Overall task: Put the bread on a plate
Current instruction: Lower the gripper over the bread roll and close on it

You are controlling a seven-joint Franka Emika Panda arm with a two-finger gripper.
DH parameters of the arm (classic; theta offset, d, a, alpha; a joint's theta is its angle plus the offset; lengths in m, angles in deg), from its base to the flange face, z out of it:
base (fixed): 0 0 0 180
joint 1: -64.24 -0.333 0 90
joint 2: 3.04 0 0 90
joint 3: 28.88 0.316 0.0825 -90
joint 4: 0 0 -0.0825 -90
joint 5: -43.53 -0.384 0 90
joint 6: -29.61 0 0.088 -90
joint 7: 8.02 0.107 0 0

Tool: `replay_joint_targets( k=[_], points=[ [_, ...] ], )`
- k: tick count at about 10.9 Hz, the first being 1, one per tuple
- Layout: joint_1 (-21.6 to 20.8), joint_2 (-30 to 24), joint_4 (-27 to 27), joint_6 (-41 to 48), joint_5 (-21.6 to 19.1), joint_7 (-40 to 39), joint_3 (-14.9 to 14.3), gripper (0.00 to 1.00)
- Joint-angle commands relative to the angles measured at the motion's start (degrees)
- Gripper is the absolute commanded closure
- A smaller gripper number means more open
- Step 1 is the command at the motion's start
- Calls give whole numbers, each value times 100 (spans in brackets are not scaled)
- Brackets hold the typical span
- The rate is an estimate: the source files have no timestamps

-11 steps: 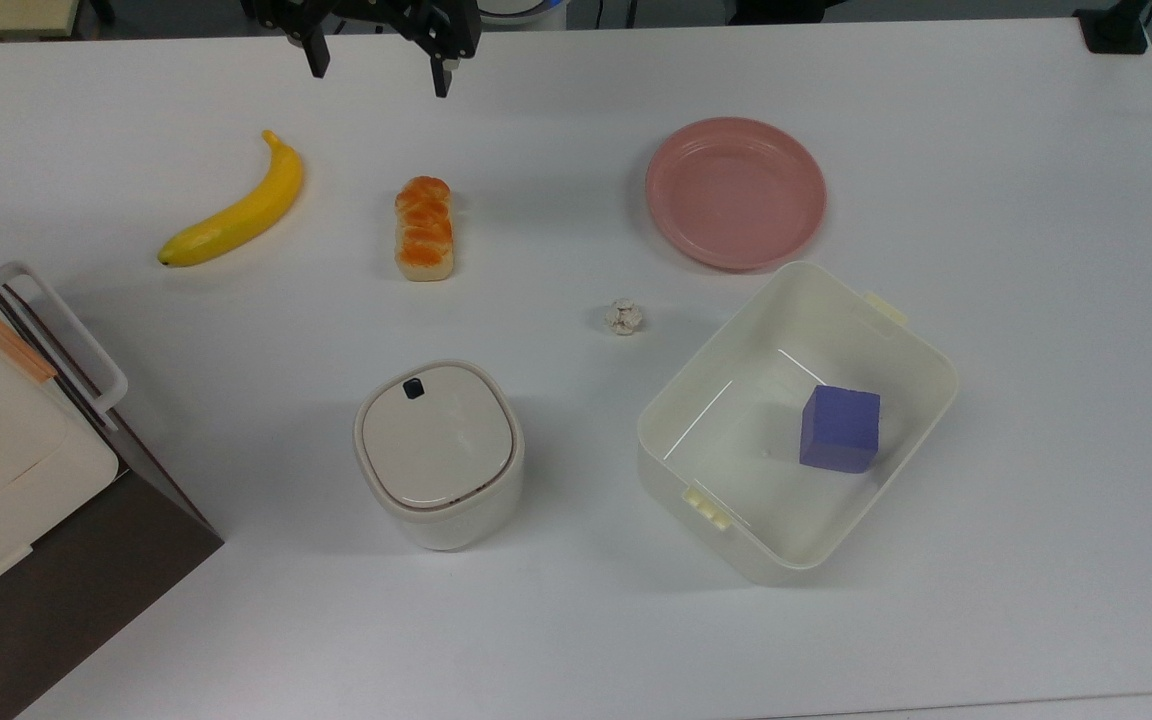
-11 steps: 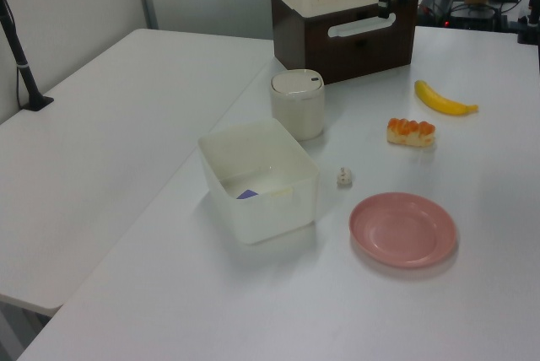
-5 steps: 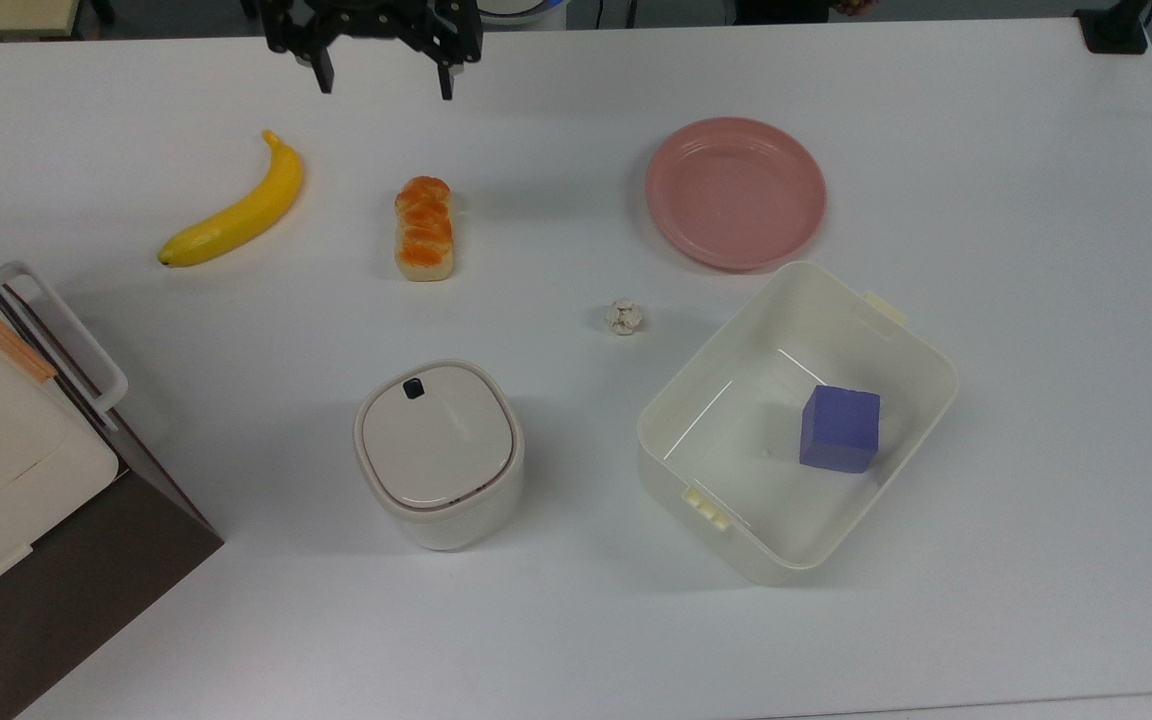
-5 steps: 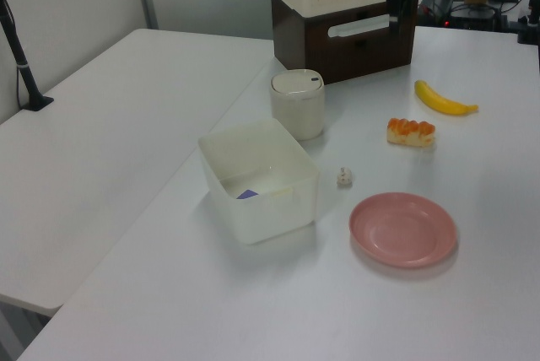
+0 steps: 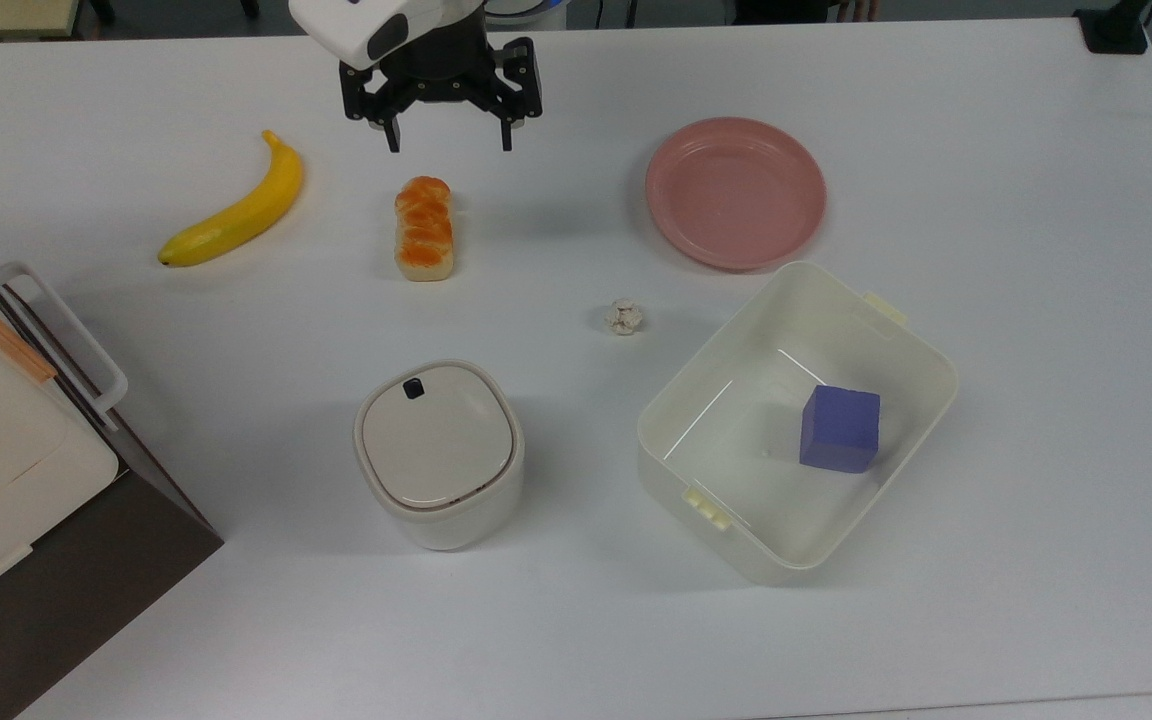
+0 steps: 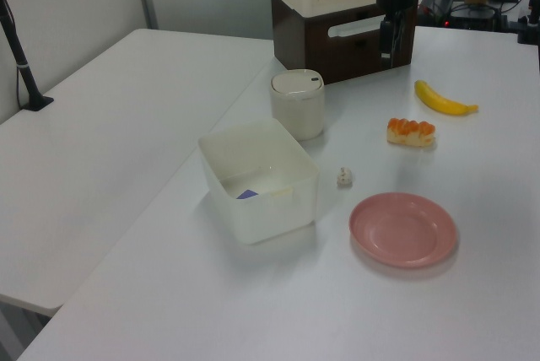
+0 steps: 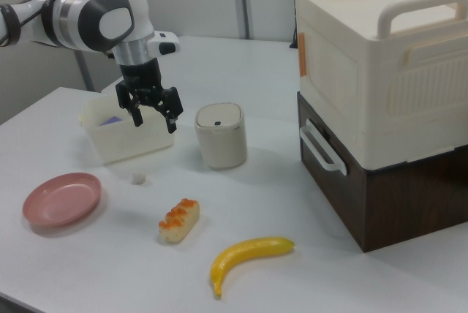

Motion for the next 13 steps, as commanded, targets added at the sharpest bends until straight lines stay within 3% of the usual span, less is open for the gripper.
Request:
replay_joint_targets(
  k=[1, 2, 4, 10, 13],
  points=[
    [-61, -203, 270, -136, 111, 52, -24, 0],
    [-113, -55, 288, -118, 206, 44, -15, 0],
    [-297, 411, 358, -101, 837, 96, 20, 0],
    [-219, 966, 534, -469, 963, 140, 11, 0],
    [-149, 1440, 534, -793, 1270, 324, 11, 0]
  ],
)
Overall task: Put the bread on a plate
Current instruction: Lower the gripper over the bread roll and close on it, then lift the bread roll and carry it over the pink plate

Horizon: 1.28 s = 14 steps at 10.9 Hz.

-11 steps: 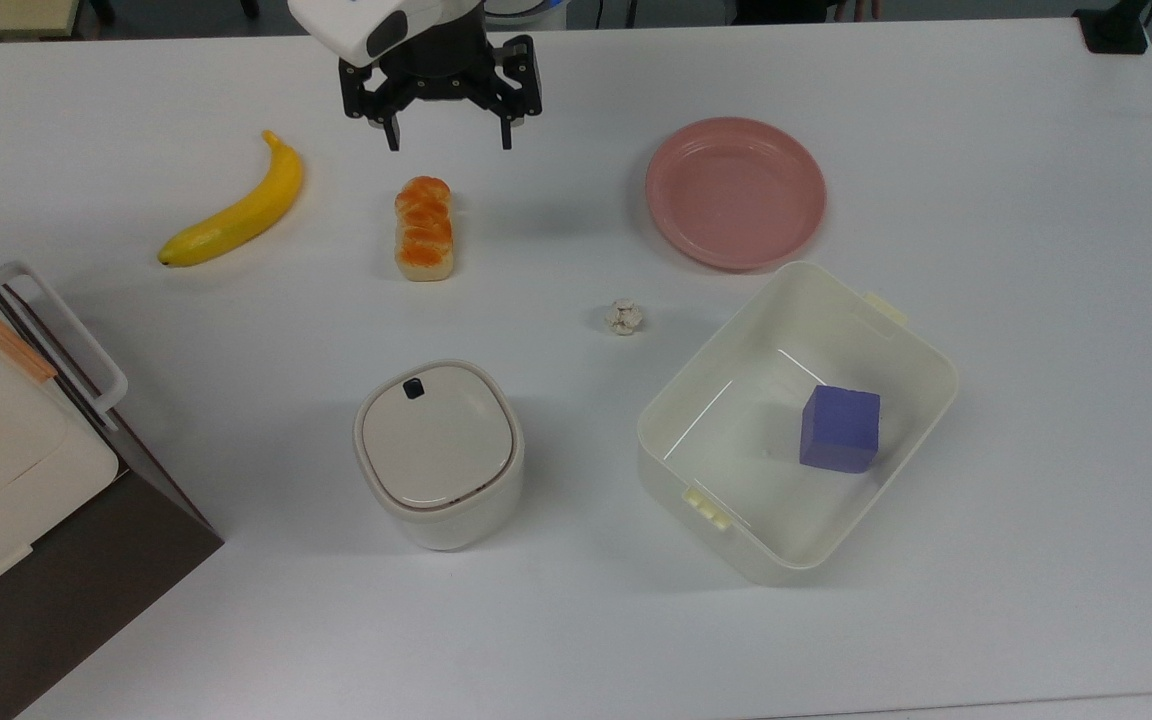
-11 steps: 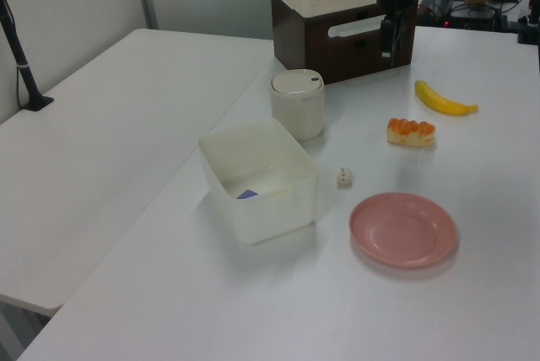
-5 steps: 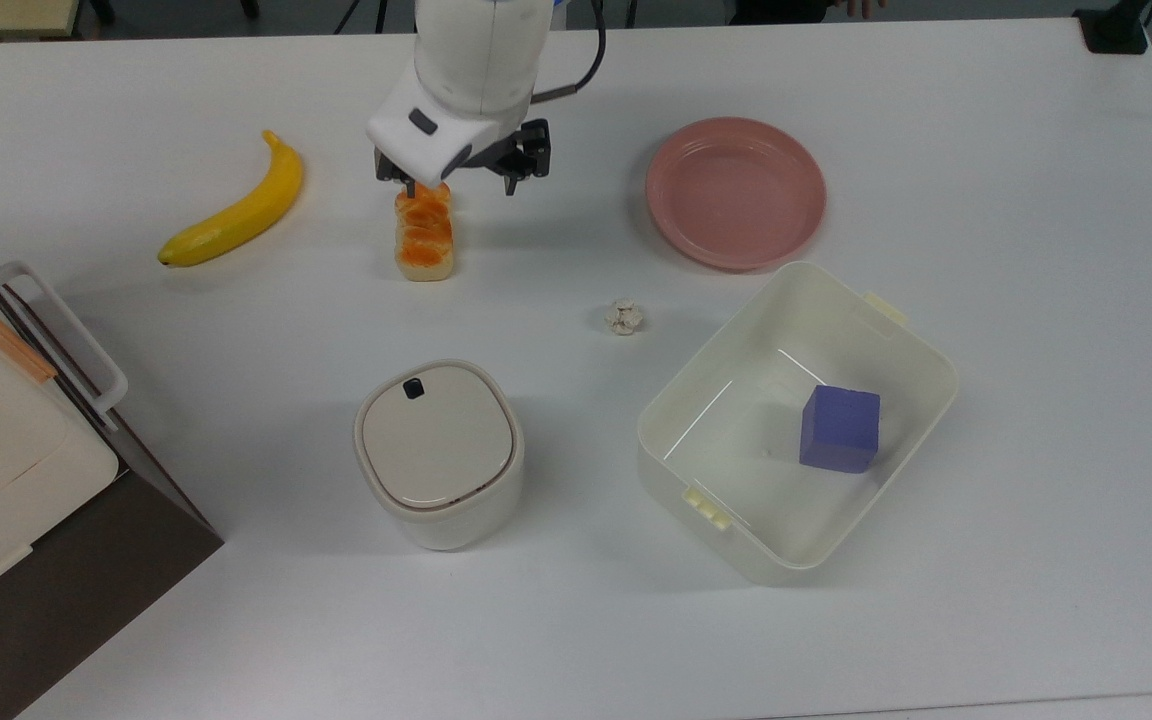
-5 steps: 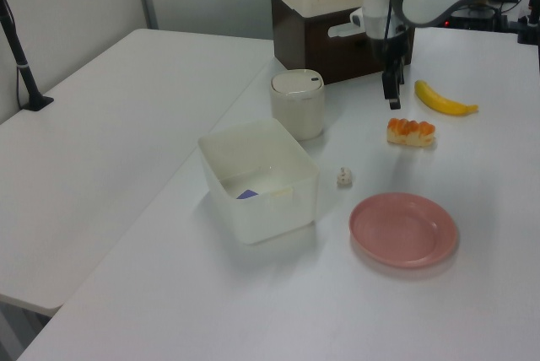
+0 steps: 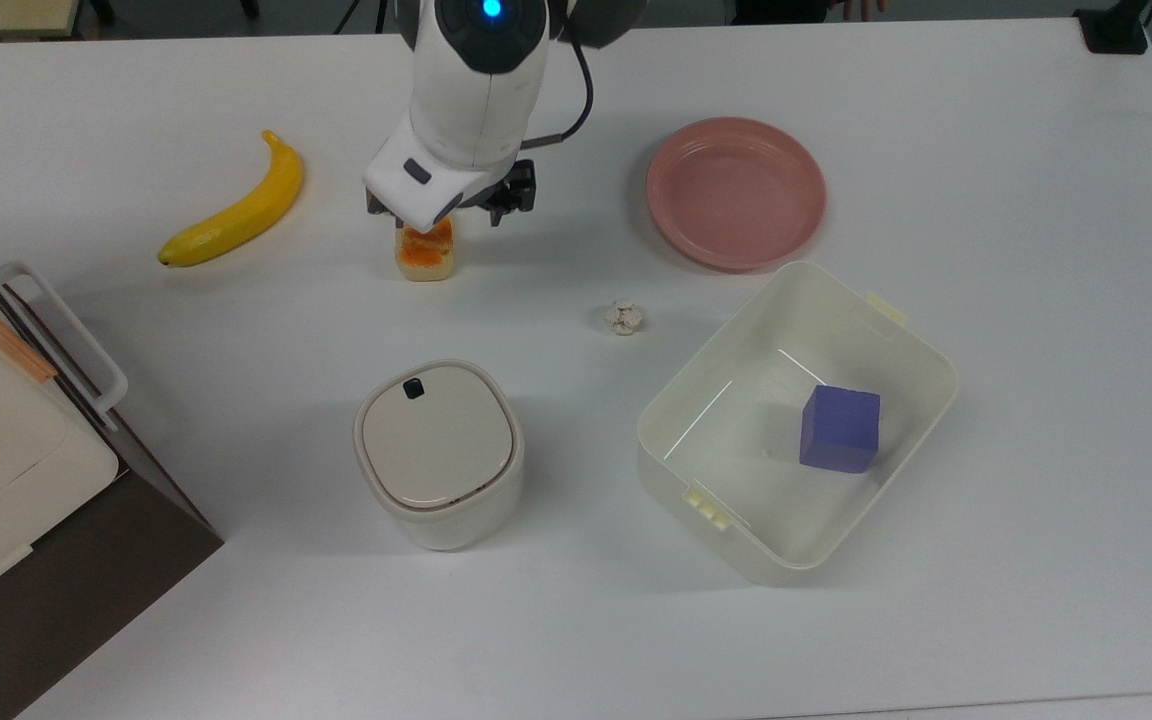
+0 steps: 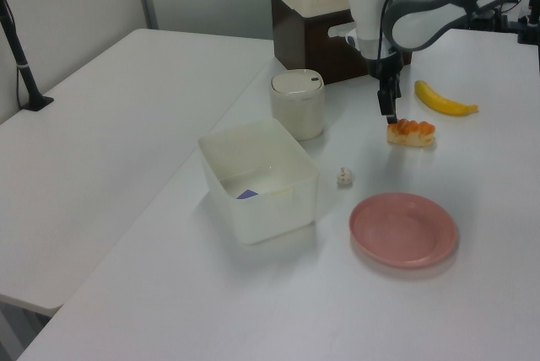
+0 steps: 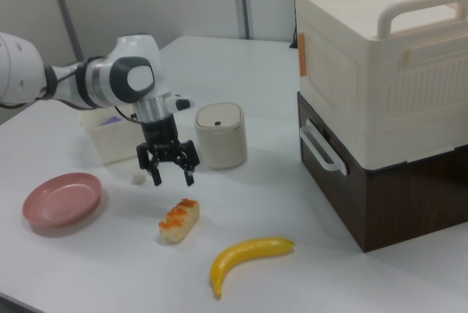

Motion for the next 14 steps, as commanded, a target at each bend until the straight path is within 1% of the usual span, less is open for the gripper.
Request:
replay_joint_targets(
  k=[1, 2, 5, 6, 7, 8, 9, 10, 11, 12, 14],
  points=[
    [60, 395, 89, -515, 366, 286, -9, 0],
    [96, 466, 89, -552, 454, 287, -17, 0],
    [105, 493, 115, -534, 516, 287, -18, 0],
    [87, 493, 141, -526, 586, 304, -18, 4],
    [70, 493, 202, -517, 743, 443, -18, 11],
    [52, 502, 334, -543, 997, 567, -9, 22],
    [52, 510, 413, -560, 1217, 603, 0, 53],
    [52, 519, 414, -561, 1245, 612, 0, 80],
    [52, 519, 414, -561, 1289, 603, 0, 98],
    [52, 519, 405, -561, 1298, 559, 0, 100],
    [43, 493, 362, -561, 1281, 585, 9, 100]
  ],
)
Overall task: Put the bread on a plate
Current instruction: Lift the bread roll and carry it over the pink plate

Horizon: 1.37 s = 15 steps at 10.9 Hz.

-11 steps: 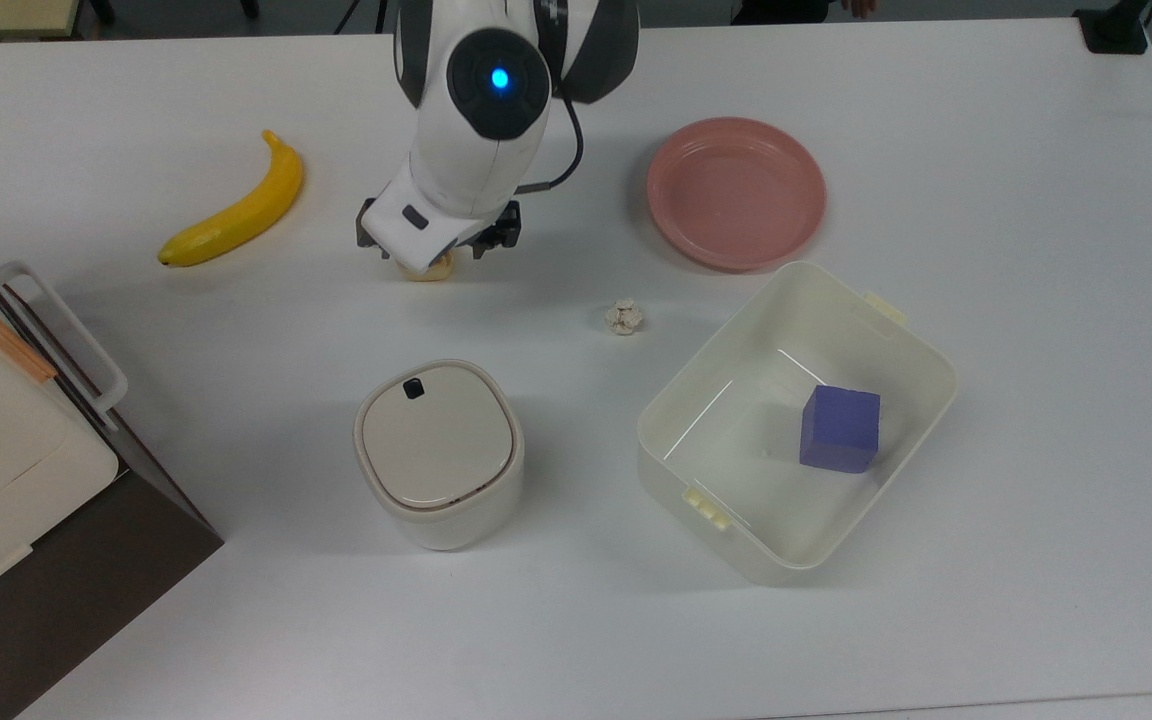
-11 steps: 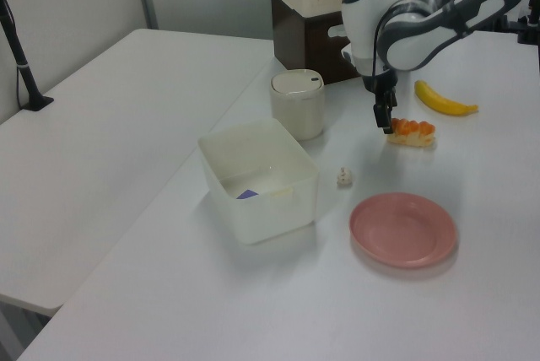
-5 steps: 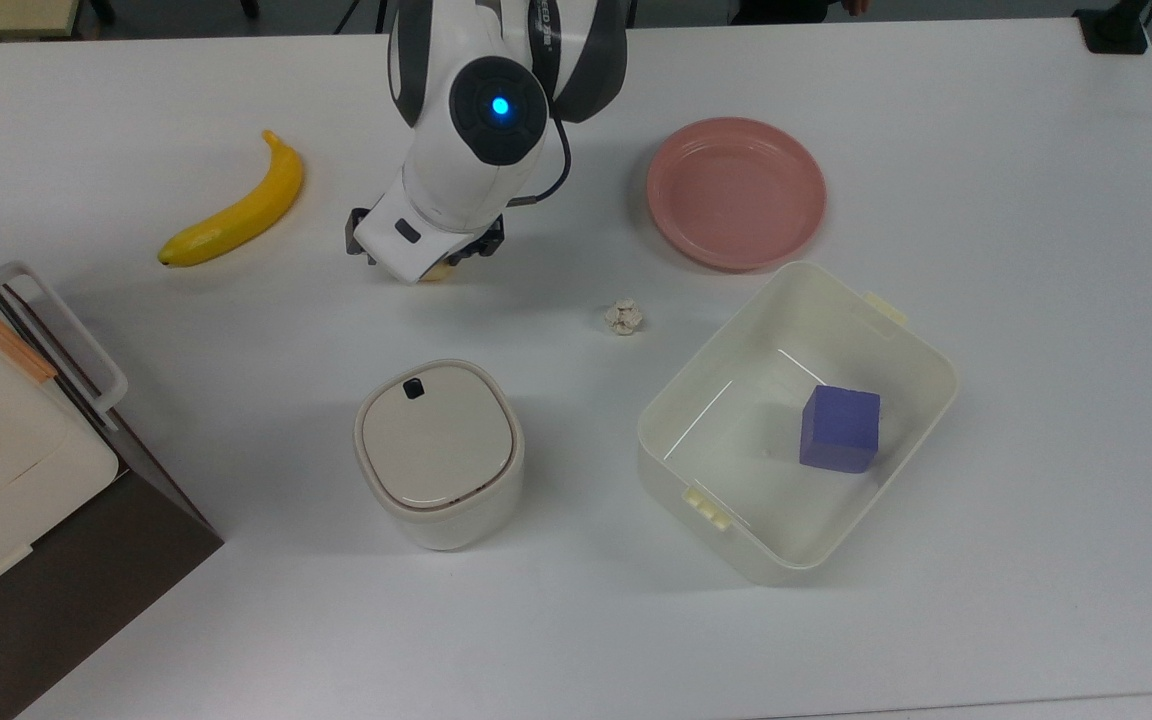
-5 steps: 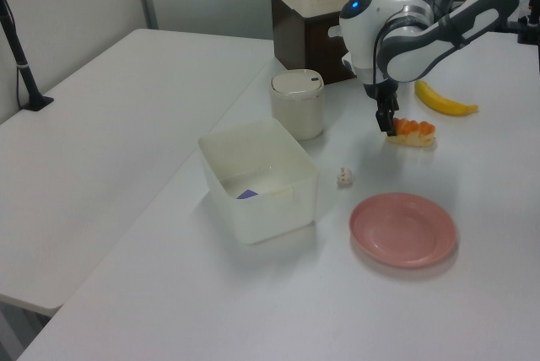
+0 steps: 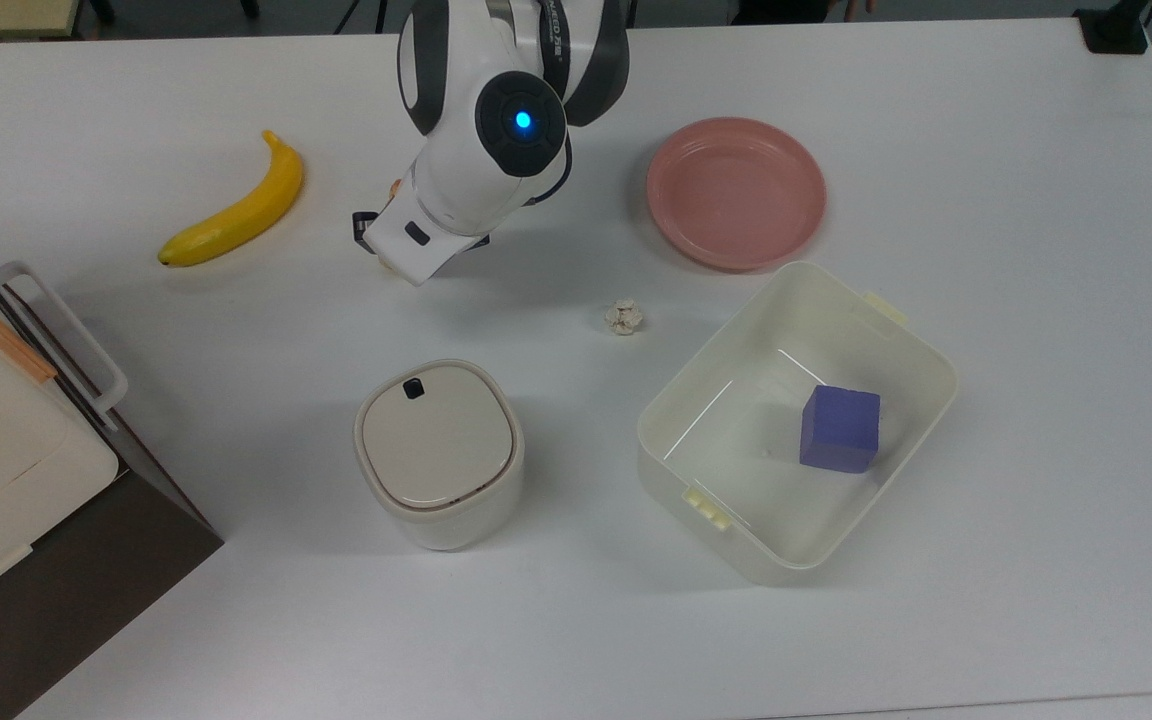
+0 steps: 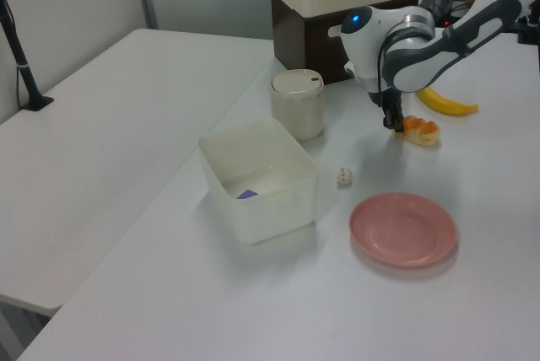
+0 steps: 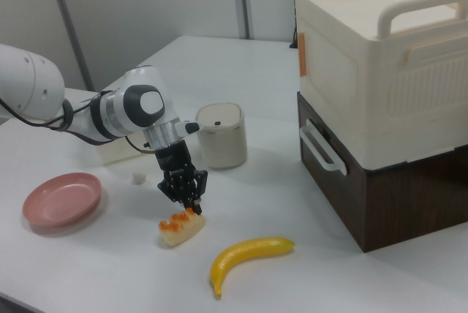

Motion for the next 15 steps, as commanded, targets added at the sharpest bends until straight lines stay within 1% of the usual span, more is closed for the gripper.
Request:
replay_joint_targets(
  k=[1, 2, 3, 4, 6, 7, 8, 10, 11, 13, 15],
  points=[
    [-39, -125, 103, -109, 101, 178, -9, 100],
    [-48, -186, 94, -75, 58, 187, 52, 100],
    [-48, -369, 7, -13, 5, 205, 131, 100],
    [-56, -667, -12, 109, -335, 240, 228, 100],
    [-57, -1352, -143, 399, -1431, 344, 404, 100],
    [-65, -1486, -283, 592, -1715, 693, 535, 100],
    [-118, -1478, -476, 768, -1727, 1115, 780, 100],
    [-511, -1382, -557, 840, -1701, 1880, 1053, 100],
    [-705, -1207, -565, 822, -1666, 2240, 1229, 100],
    [-1170, -777, -670, 752, -1263, 3057, 1397, 100],
    [-1243, -425, -776, 743, -1042, 3438, 1686, 100]
  ],
)
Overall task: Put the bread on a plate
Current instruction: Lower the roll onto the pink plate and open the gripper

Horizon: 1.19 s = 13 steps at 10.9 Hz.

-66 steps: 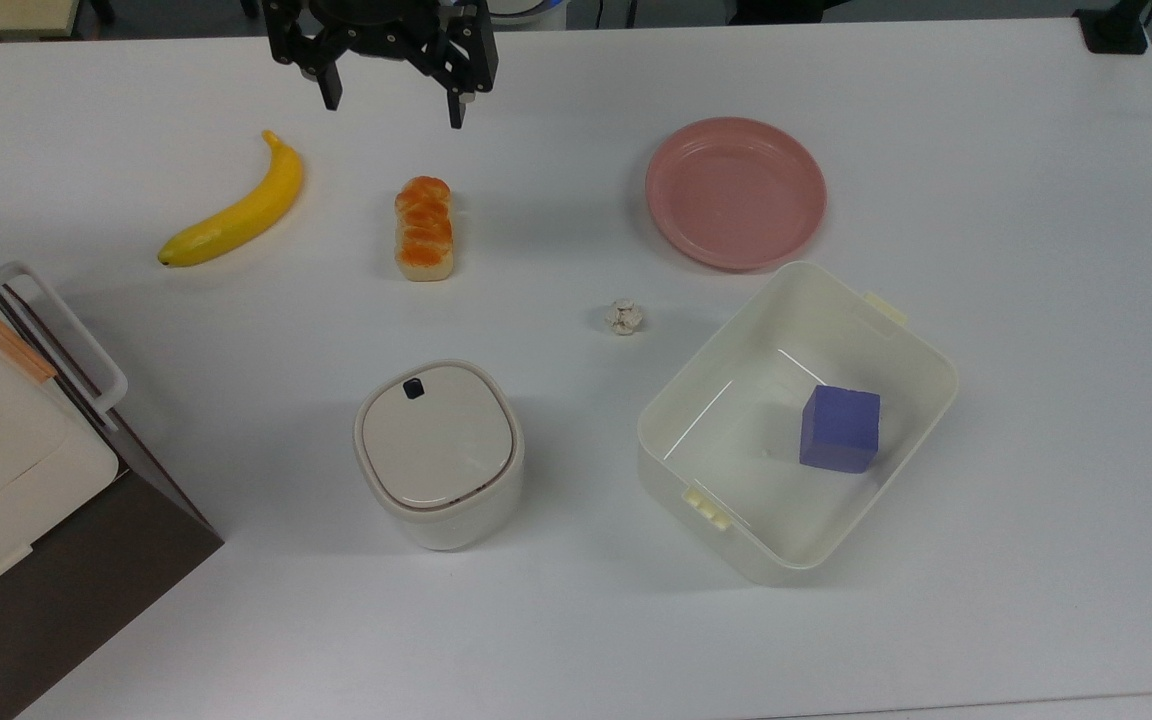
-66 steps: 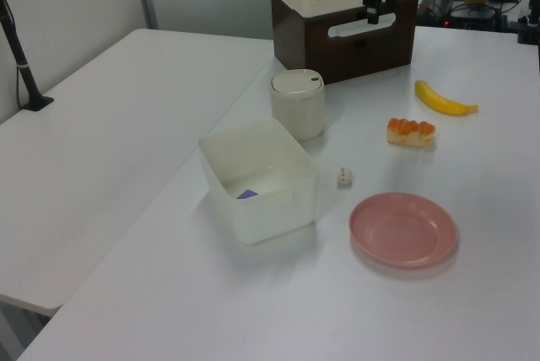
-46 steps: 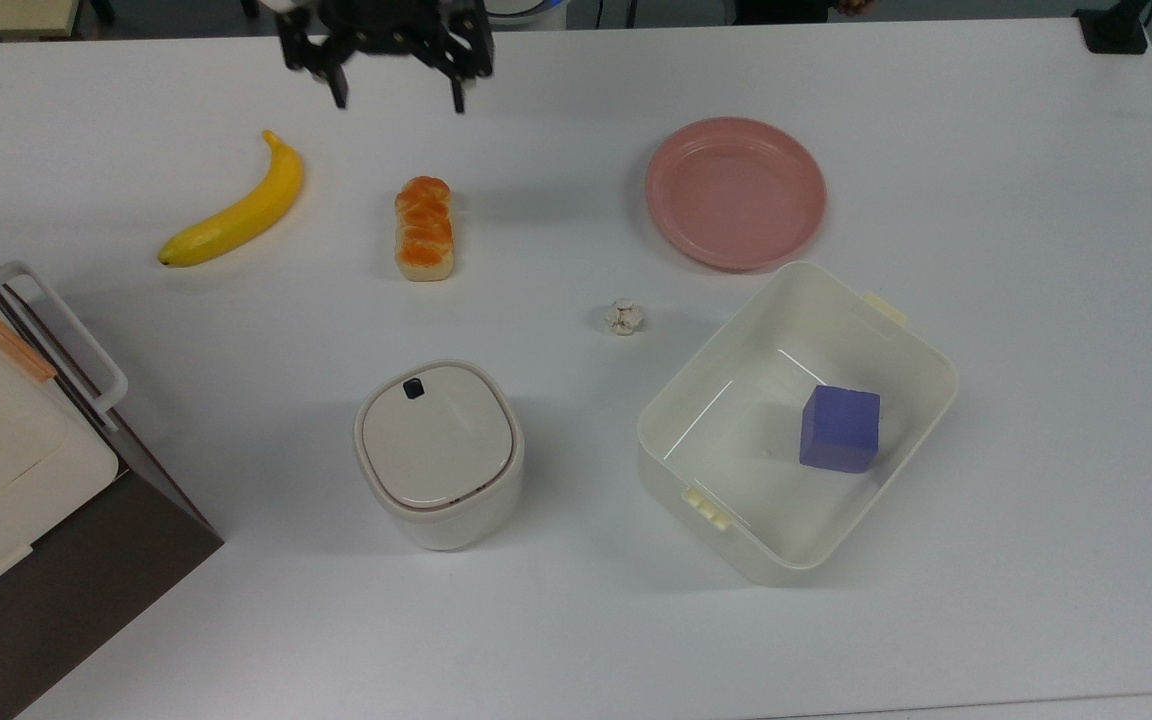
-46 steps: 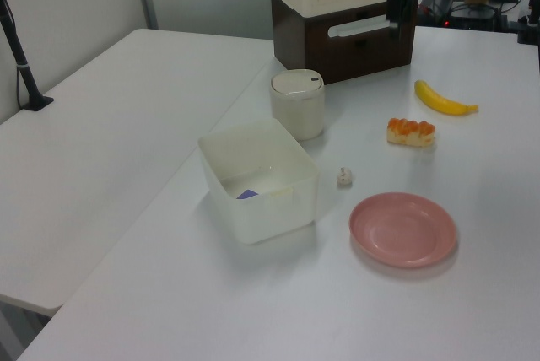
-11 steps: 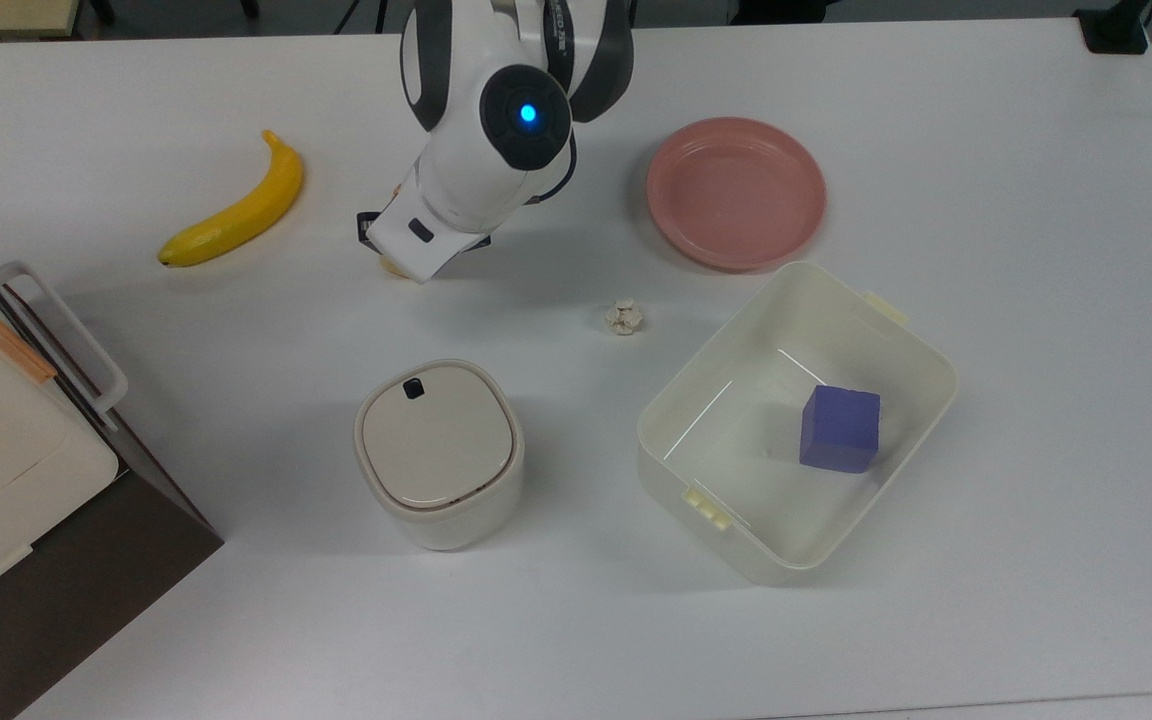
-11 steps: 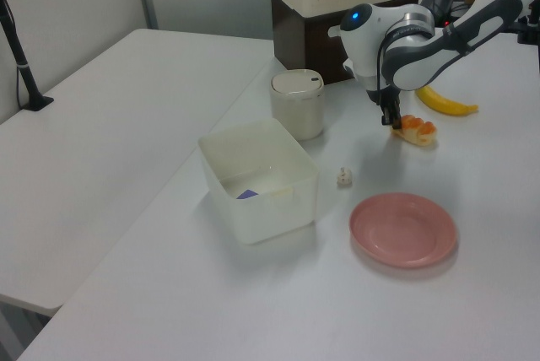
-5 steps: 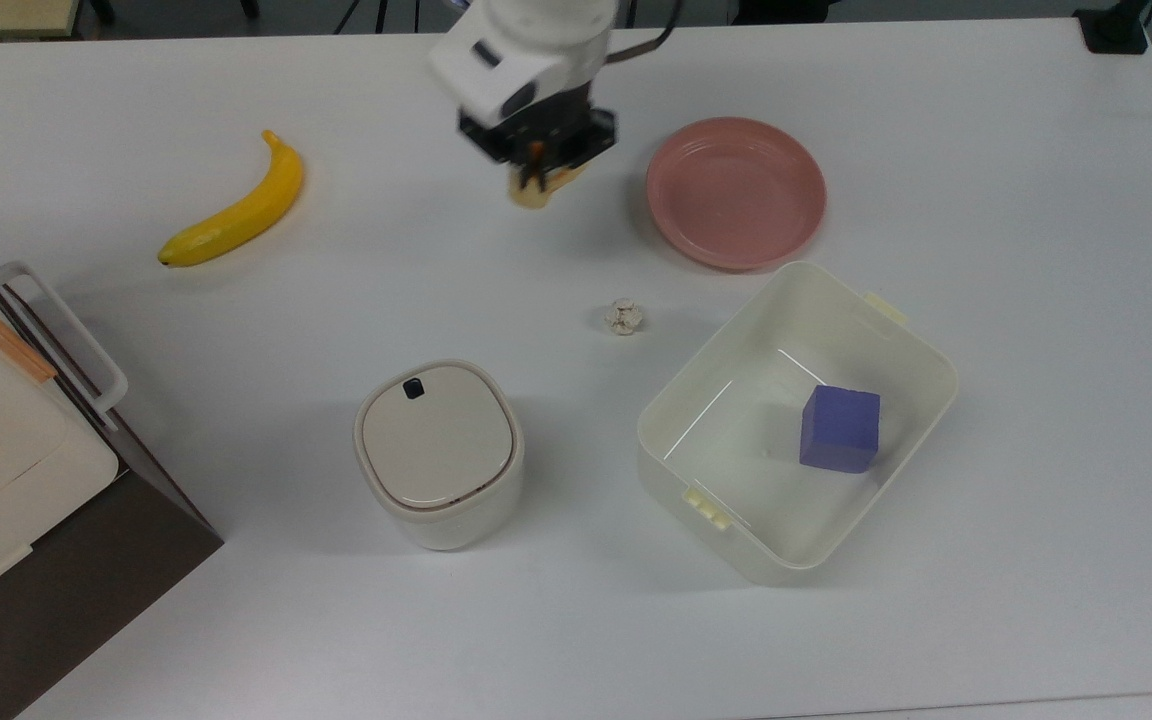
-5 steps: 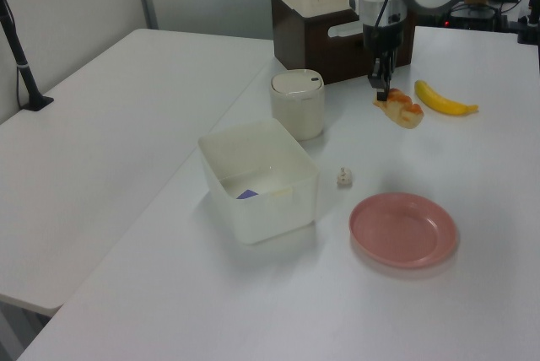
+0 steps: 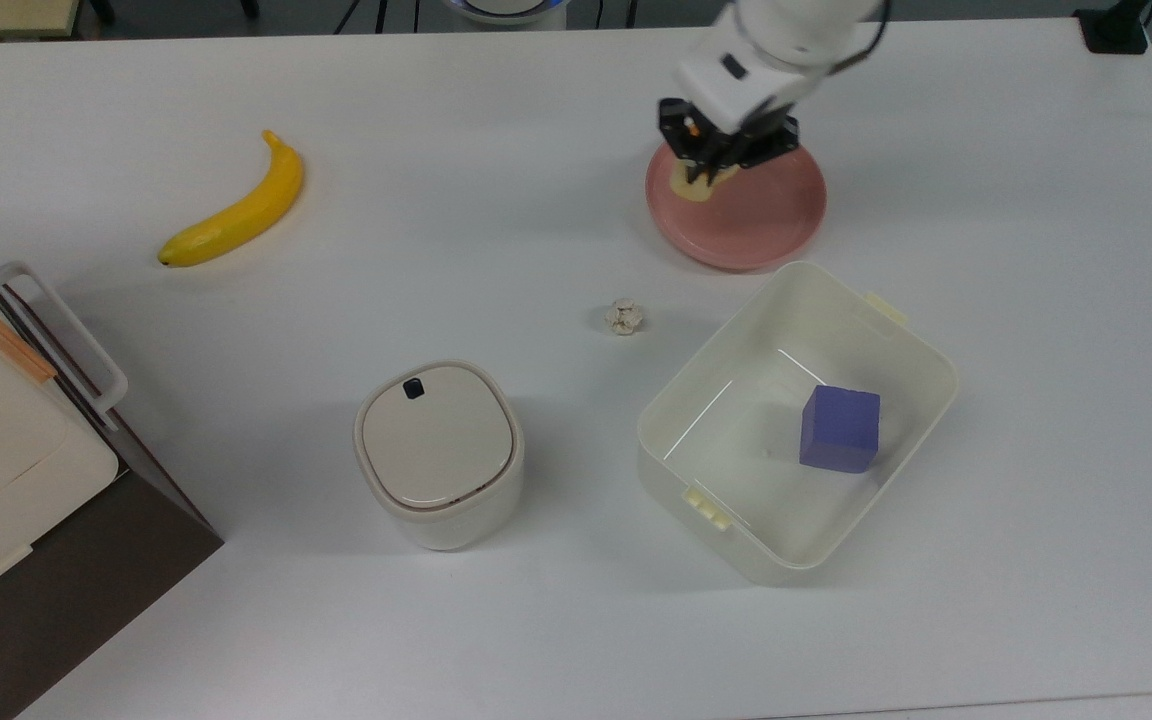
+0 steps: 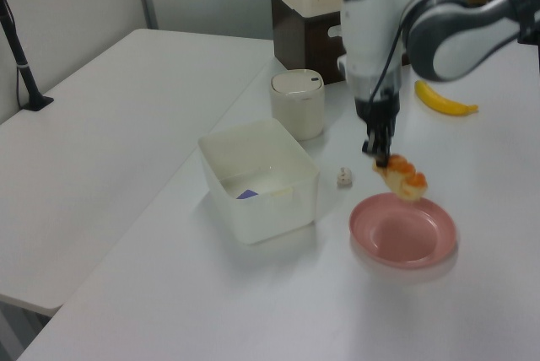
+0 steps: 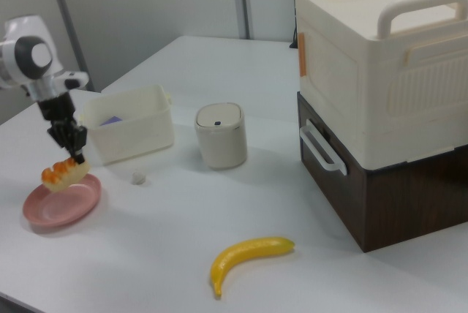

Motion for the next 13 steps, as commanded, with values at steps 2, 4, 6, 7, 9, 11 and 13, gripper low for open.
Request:
replay_joint_targets(
  k=[2, 4, 6, 7, 9, 11, 13],
  points=[
    [-134, 495, -225, 18, 333, 437, 218, 61],
    [-91, 434, -234, 71, 342, 332, 235, 0],
    [-73, 294, -339, 332, 334, 139, 235, 0],
    [-29, 128, -427, 526, 255, -132, 218, 0],
    [731, -433, -375, 624, 150, -1078, 235, 0],
    [1321, -786, -401, 897, -454, -2170, -105, 0],
    [1421, -945, -480, 784, -510, -2505, -694, 0]
  ],
)
